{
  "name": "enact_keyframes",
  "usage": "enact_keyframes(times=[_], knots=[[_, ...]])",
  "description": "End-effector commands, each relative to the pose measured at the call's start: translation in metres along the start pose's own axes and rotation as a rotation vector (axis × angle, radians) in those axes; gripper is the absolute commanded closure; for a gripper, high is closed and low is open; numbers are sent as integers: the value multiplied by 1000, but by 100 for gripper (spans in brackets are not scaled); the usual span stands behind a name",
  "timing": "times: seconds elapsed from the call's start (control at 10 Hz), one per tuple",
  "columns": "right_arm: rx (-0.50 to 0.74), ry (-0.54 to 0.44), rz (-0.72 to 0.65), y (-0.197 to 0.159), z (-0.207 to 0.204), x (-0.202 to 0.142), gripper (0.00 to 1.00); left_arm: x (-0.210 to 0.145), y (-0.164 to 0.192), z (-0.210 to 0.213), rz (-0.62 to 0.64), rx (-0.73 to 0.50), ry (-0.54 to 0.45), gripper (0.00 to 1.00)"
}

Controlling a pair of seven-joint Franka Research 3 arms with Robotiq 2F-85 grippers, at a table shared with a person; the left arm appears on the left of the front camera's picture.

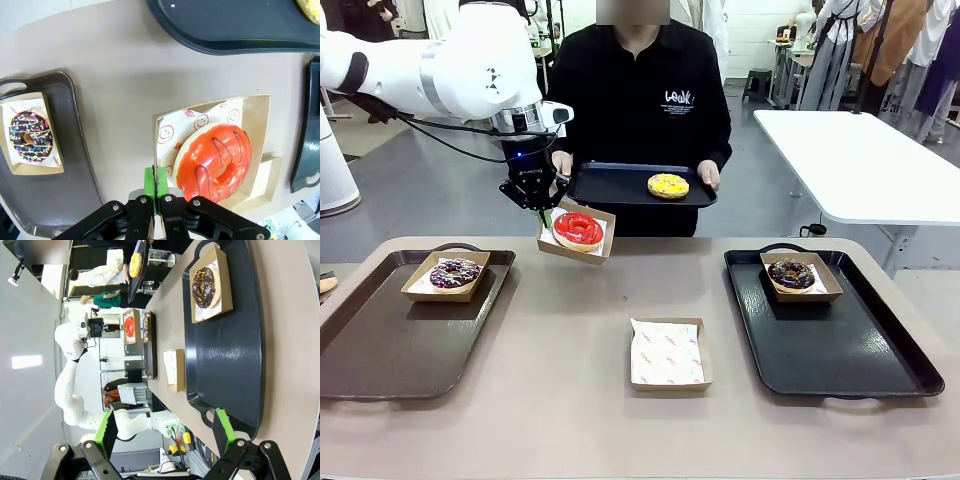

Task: Individually package the donuts and arrange them on the tray.
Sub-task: Place the picked Paper togo box on the Handle tray while simultaneously picking up another Paper togo box from the table with the other hand.

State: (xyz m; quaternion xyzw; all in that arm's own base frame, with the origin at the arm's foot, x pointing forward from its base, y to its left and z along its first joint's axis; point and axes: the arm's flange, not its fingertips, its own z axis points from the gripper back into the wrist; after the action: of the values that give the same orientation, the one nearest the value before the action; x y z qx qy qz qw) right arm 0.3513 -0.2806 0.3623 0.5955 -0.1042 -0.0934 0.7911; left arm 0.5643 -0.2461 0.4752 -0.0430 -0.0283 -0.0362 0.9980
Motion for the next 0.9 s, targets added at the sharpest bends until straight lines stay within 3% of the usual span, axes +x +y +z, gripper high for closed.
enact_keyframes(times=[0.0,0.8], knots=[[8,3,-7,0,1,-1,0,-1,1,1,14,0,-2,100],[0,0,0,0,0,0,0,0,0,0,0,0,0,99]])
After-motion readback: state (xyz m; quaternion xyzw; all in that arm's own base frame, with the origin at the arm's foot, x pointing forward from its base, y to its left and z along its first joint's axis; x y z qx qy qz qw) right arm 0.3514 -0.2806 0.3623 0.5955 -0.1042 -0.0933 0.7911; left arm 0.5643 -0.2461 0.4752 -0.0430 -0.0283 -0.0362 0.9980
